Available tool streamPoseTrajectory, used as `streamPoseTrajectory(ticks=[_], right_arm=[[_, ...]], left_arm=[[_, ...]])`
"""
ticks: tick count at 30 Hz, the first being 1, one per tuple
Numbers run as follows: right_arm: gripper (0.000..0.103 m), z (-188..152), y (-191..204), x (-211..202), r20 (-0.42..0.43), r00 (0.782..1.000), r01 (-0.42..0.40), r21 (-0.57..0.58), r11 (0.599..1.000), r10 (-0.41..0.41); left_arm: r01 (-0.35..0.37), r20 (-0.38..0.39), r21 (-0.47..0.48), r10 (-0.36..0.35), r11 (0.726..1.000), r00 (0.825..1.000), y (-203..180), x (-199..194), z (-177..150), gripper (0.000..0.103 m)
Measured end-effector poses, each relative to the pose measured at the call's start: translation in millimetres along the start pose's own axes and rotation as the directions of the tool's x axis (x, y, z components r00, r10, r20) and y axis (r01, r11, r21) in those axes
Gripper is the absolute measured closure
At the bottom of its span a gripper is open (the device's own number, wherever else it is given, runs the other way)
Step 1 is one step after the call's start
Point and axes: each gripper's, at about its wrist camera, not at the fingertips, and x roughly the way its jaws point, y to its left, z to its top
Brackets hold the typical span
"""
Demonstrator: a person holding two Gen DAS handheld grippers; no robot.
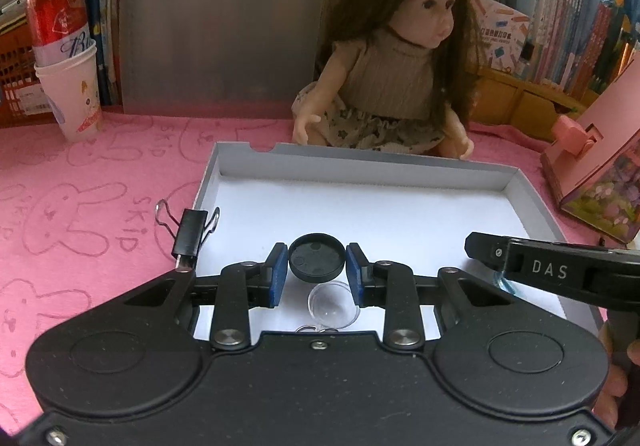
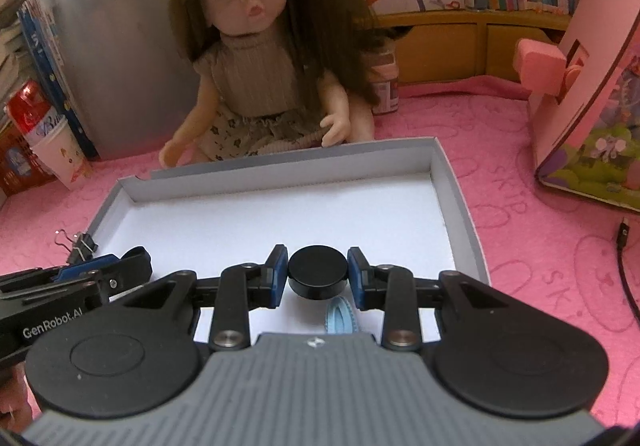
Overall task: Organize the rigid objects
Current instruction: 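Open the right tool to release its black cap while the left tool releases its cap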
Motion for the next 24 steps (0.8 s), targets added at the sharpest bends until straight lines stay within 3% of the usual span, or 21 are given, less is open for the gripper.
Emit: streamPoseTrajectory(ticks=[24], right_arm=[[0.063,-5.4,6.7,3.0,0.002,1.000,0.010,-0.052,0.999,-0.010]], left_arm=[[-0.026,-0.004,0.022,0.026,0.999,1.000,-3.7,8.3,-8.3,0.073]])
